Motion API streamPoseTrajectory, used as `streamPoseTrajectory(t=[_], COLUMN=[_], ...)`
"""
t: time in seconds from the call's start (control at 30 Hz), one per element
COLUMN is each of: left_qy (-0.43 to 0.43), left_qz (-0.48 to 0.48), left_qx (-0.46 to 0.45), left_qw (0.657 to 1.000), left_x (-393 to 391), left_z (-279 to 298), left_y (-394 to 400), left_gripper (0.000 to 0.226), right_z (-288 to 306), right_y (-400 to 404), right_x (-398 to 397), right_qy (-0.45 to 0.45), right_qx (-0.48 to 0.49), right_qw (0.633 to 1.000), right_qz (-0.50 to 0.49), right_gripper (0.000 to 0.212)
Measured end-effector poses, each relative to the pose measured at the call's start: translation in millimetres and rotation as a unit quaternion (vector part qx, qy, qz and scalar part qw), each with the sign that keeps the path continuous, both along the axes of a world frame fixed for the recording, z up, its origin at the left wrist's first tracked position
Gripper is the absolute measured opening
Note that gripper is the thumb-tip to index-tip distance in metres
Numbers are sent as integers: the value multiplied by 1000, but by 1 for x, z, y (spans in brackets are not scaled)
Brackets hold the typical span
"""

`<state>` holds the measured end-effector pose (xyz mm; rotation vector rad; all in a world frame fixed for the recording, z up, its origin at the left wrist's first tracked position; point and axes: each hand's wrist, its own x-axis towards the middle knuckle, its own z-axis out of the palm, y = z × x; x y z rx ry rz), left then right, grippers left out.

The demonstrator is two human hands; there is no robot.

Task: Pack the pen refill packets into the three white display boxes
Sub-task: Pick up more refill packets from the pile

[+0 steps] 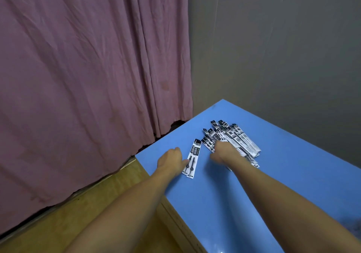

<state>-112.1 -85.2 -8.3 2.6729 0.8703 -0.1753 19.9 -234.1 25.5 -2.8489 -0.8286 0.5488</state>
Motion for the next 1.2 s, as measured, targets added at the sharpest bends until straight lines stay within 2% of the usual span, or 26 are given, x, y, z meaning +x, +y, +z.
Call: streamPoseTrajectory(t=[0.1,0.23,0.5,0.67,0.73,0.93,1.03,1.2], left_qy=[-22,-55,18,32,19,-79,-113,-115], left_qz=[5,61,61,60,74,98,82,19], left_qx=[-7,-83,-118,-145,-177,-290,-311,-315], left_qw=[1000,993,991,987,981,949,940,942], left_x=[21,47,66,57,52,38,38,39], left_z=[-1,0,-3,3,7,14,14,38], left_y=[0,-10,-8,6,14,49,69,77], left_gripper=[51,47,26,27,21,28,32,27], right_z=[-8,-9,-5,-6,-7,-7,-6,-2], right_y=[1,-2,-2,1,5,19,20,2], right_x=[8,17,20,16,15,7,2,-7], right_qy=[3,0,5,8,8,-1,-3,-3], right_qx=[17,52,97,118,125,112,87,66], right_qw=[1000,998,995,992,991,993,996,996], right_qz=[-6,-22,-39,-45,-44,-31,-38,-60], right_gripper=[16,28,33,31,31,33,31,30])
